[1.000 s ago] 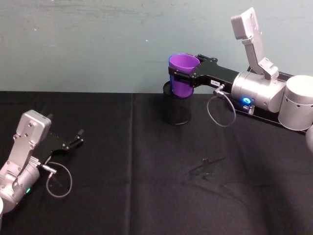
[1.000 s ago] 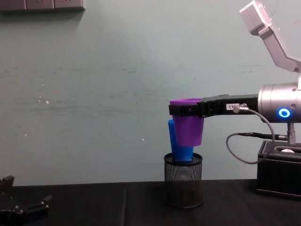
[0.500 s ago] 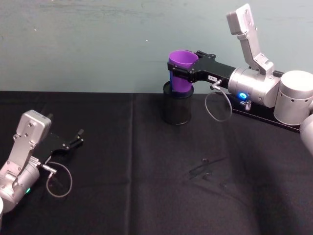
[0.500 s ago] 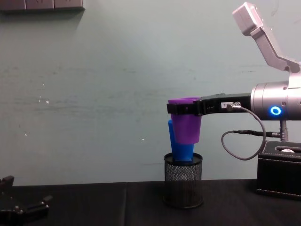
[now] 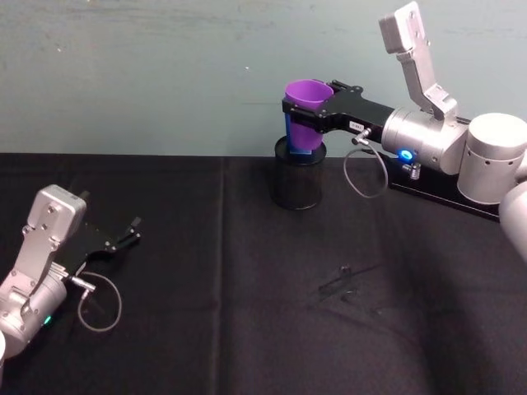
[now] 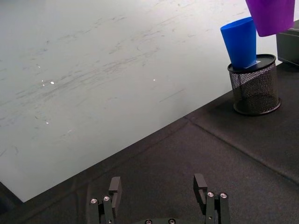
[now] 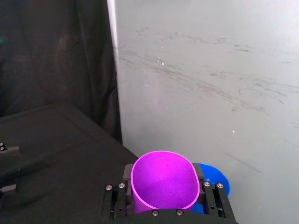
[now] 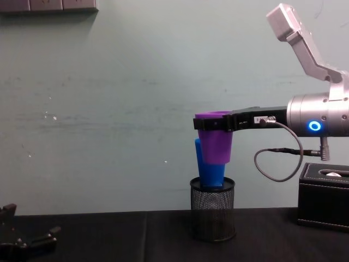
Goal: Pick up one cup with a gripper and tap it against the other cup.
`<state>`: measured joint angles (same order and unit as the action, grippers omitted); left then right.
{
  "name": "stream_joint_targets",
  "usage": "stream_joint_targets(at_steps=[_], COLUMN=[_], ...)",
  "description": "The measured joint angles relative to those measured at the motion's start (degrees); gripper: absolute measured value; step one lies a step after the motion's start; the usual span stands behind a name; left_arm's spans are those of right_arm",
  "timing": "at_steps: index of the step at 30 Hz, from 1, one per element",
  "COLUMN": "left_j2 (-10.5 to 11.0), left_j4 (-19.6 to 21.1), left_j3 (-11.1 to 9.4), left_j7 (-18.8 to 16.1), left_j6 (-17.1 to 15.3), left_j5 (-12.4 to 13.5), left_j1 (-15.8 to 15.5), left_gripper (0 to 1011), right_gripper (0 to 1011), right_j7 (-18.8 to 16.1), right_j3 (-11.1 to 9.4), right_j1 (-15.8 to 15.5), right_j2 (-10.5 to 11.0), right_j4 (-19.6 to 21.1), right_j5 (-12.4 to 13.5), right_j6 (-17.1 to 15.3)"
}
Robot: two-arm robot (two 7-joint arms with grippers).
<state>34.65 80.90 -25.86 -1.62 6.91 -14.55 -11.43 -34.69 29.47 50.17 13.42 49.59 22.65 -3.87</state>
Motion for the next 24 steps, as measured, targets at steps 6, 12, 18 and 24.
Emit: stream_joint_targets(at_steps=[6,12,18,24], left_j2=[0.0,0.0,0.0,0.0], left_j4=[0.0,0.0,0.0,0.0], left_j3=[0.0,0.0,0.0,0.0], left_j7=[0.0,0.0,0.0,0.0], left_j6=[0.0,0.0,0.0,0.0], left_j5=[0.0,0.0,0.0,0.0], left_j1=[0.0,0.0,0.0,0.0], left_gripper=[1011,1011,1011,1011], right_gripper=[746,746,746,746], right_j7=[-0.16,-0.19,-0.12,0.33], right_j3=[-0.14,-0.45,-1.01,-1.52], right_j1=[0.43,0.42,0.34,0.21], right_j2=[-0.5,-0.76,-1.09,-1.29], right_j4=[-0.46,-0.58,-1.01,-1.23], right_j5=[-0.56,-0.83,-0.83,-0.8], right_j6=[-0.06,-0.54,-1.03,-1.43])
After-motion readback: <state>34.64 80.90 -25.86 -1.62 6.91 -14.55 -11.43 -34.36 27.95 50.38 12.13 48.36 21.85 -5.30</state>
